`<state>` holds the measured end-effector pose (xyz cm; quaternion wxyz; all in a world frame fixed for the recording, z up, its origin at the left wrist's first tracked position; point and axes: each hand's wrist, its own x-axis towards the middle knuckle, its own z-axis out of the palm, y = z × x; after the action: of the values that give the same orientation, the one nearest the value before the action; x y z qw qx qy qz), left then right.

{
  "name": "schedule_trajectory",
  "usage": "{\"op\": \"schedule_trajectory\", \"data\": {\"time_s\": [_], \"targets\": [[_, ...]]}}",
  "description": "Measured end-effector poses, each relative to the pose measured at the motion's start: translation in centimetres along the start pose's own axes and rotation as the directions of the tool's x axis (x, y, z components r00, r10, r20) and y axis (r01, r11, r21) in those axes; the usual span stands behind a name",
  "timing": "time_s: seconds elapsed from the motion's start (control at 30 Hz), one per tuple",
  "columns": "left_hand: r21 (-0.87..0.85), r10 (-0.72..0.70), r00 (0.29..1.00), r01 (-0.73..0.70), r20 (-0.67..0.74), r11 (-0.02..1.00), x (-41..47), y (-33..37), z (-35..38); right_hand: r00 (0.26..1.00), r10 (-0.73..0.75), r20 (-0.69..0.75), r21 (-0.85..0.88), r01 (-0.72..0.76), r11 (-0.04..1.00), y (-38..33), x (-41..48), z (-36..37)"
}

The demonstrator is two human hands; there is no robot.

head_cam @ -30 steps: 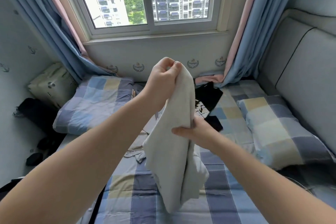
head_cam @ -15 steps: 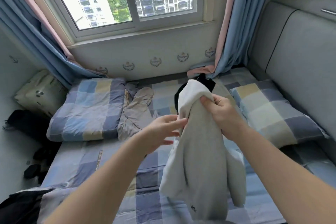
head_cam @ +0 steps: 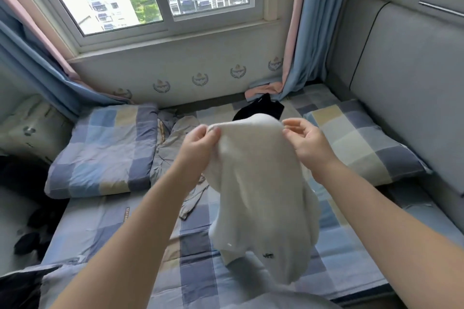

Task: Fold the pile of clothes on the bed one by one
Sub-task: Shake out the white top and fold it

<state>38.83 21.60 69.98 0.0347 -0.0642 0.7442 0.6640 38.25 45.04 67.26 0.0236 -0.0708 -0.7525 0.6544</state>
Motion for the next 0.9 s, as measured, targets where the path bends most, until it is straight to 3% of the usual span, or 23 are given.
{"op": "schedule_trajectory", "data": {"time_s": [0.07, 0.1, 0.17, 0.2, 0.3, 0.4, 0.5, 0.6, 0.7, 0.8, 0.9], "targets": [[-0.026, 0.074, 0.996, -0.075, -0.052, 0.997, 0.2, 1.7, -0.2, 0.995, -0.089, 0.050, -0.059, 0.092, 0.994, -0.5, -1.0, 1.1], [-0.049, 0.096, 0.994, -0.099, -0.058, 0.994, 0.1, 2.3, 0.1, 0.980, -0.094, 0.178, -0.023, 0.100, 0.995, -0.5, -1.9, 1.9], [-0.108, 0.121, 0.993, -0.121, -0.012, 0.987, -0.3, 3.6, 1.1, 0.882, -0.018, 0.471, -0.024, 0.033, 0.999, -0.1, -3.9, 4.3], [-0.116, 0.124, 0.992, -0.121, 0.019, 0.986, -0.5, 4.0, 1.5, 0.853, 0.021, 0.522, -0.072, 0.020, 0.997, 0.7, -4.4, 5.5], [-0.110, 0.103, 0.993, -0.109, -0.051, 0.988, -0.6, 4.9, 1.3, 0.923, -0.009, 0.384, -0.163, 0.077, 0.984, 2.4, -4.1, 7.1], [-0.308, -0.018, 0.974, -0.055, -0.227, 0.950, 0.0, 4.3, -1.0, 0.950, -0.047, 0.309, -0.055, 0.067, 0.996, 1.5, -2.8, 6.1], [-0.416, -0.050, 0.995, 0.011, -0.082, 0.910, -0.7, 2.5, -2.1, 0.972, -0.025, 0.234, 0.115, -0.002, 0.993, -0.1, -1.9, 5.1], [-0.134, -0.124, 0.981, 0.144, 0.146, 0.980, -2.0, -0.4, -1.6, 0.977, 0.014, 0.211, 0.200, -0.057, 0.978, -1.2, -0.9, 4.6], [0.159, -0.190, 0.930, 0.146, 0.315, 0.976, -3.3, -4.1, 0.1, 0.976, -0.015, 0.216, 0.246, -0.040, 0.969, -2.2, -0.7, 4.8], [0.100, -0.176, 0.955, 0.156, 0.238, 0.983, -3.4, -6.3, 1.1, 0.989, -0.004, 0.150, 0.271, -0.037, 0.962, -2.6, -0.4, 4.8], [-0.032, -0.098, 0.991, 0.101, 0.093, 0.994, -2.6, -5.3, 0.6, 0.996, 0.005, 0.086, 0.176, -0.020, 0.984, -2.2, 0.8, 3.8]]}}
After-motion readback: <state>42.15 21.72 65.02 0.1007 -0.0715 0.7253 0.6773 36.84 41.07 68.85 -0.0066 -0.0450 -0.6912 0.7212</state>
